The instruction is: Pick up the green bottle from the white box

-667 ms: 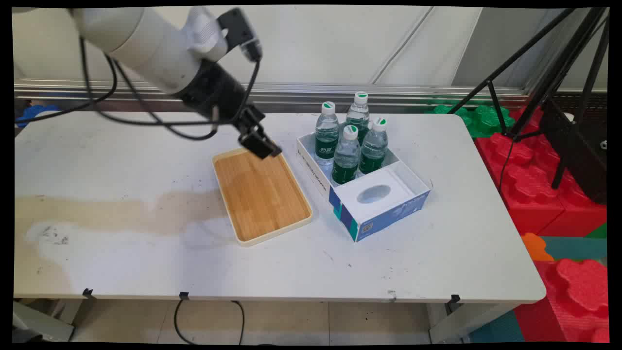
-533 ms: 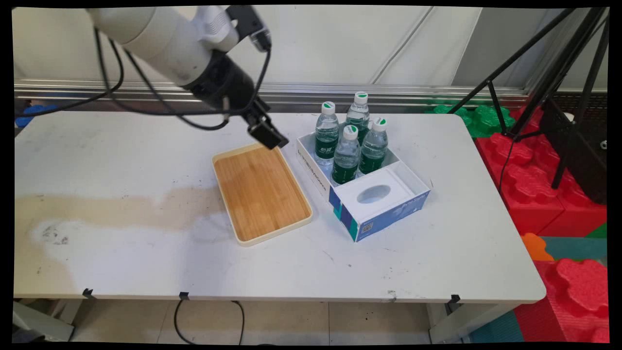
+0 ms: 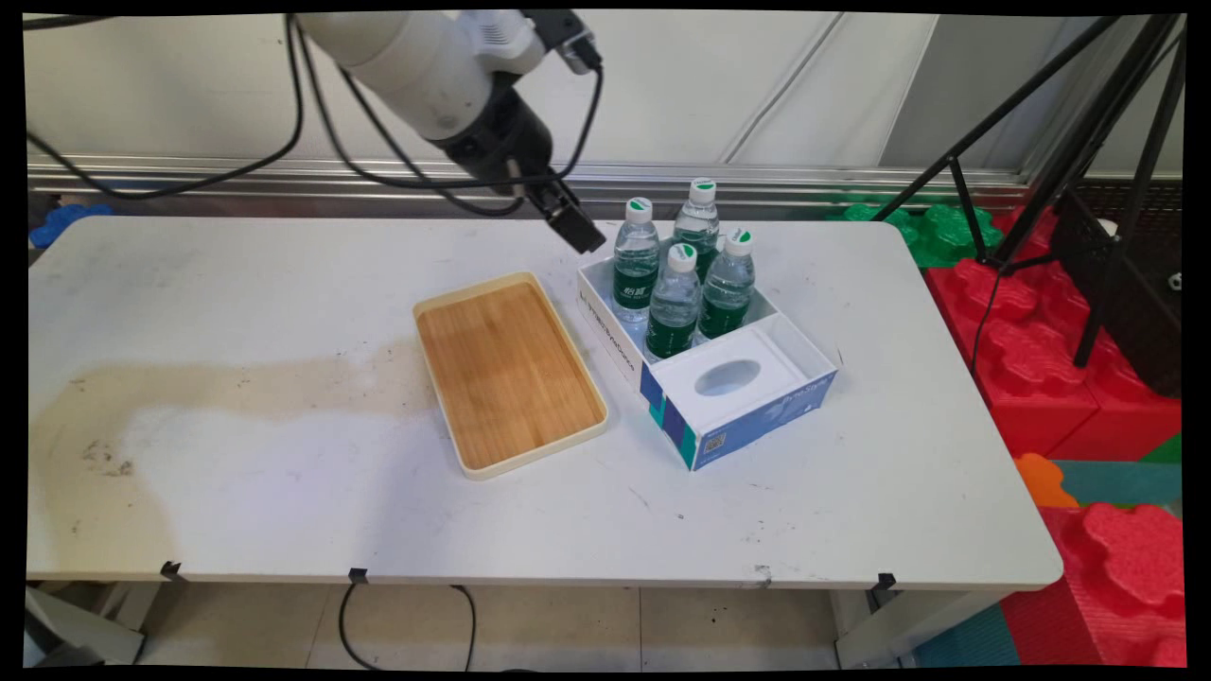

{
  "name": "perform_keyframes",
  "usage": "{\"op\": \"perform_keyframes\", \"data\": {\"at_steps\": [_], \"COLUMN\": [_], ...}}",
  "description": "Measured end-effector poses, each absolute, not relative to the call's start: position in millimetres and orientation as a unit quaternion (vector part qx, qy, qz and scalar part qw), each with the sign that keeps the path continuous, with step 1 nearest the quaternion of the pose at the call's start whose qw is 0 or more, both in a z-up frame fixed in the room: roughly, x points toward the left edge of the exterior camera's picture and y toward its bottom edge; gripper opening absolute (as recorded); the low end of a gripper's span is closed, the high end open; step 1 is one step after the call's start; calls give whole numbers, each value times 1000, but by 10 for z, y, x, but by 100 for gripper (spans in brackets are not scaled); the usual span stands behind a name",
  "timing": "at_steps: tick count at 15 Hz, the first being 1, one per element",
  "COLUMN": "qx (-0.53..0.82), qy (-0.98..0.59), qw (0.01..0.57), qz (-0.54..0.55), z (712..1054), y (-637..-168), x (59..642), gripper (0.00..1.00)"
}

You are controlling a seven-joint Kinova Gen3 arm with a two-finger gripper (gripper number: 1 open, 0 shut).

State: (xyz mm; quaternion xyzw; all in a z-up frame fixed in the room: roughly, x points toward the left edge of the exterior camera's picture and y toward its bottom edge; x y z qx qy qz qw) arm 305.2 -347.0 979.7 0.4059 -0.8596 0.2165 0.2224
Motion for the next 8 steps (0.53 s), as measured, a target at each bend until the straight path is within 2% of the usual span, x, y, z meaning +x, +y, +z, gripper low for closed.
{"op": "perform_keyframes", "data": {"at_steps": [8], "qx": [420], "qy": [-854], "qw": [207], "qz": [225], "z": [9507], "y": [-4047], "x": [2876], "gripper": [100]}}
